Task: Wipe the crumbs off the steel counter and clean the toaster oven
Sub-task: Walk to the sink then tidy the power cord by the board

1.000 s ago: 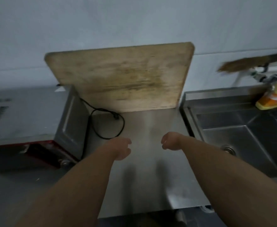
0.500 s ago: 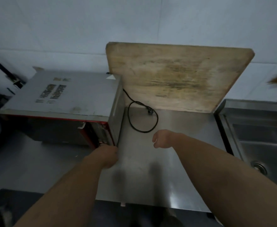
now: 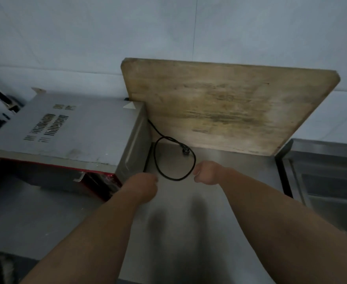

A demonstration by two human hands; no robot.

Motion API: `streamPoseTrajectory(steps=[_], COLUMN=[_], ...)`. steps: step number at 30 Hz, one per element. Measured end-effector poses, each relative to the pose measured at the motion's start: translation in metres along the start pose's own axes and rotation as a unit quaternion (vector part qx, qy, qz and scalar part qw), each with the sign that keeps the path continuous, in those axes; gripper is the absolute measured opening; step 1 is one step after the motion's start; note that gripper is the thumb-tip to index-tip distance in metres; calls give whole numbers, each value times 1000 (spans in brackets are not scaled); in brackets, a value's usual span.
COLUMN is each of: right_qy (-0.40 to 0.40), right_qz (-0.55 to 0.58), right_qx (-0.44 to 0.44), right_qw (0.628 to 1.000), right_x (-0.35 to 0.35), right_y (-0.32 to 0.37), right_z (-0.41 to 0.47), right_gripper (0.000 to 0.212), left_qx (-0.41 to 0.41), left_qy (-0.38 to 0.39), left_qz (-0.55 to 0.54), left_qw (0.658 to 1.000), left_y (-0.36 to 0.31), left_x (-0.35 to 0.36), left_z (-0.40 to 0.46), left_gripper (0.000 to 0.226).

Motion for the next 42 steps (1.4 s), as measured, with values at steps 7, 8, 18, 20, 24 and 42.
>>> streamPoseTrajectory(steps=[7,8,18,20,24,42], right_qy=[-25,-26,-116,-119,-135,-218], right_qz=[36,41,125,125,109,125], right_qx=[-6,1,71,94,111,89], right_qw=[999,999,983,981,979,964], right_x=[-24,-24,-31,-29,-28,-1], right_y=[-31,-34,-57,-62,-64,-55], right_z=[50,58,132,147,175,242], right_gripper=[39,39,37,47,49,37], left_qx=[27,23,-7,-3,21,36], left_qy=[-17,-29,-41,-36,-31,2], left_qz=[1,6,12,8,-10,-73], left_qw=[999,999,999,999,999,997], left_y=[-54,-53,-18,-16,-15,-5], left_x=[-25,-30,-15,-5,12,53], left_z=[65,74,150,164,192,261], left_gripper=[50,46,42,39,53,56])
Point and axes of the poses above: each hand's wrist, its own z-axis towards the middle knuckle, its own x-axis out of the palm, y = z × x, the point moved 8 cm from there along z, towards the middle knuckle, and after that the axes turned 2 degrees about x, right-handed, at the moved point
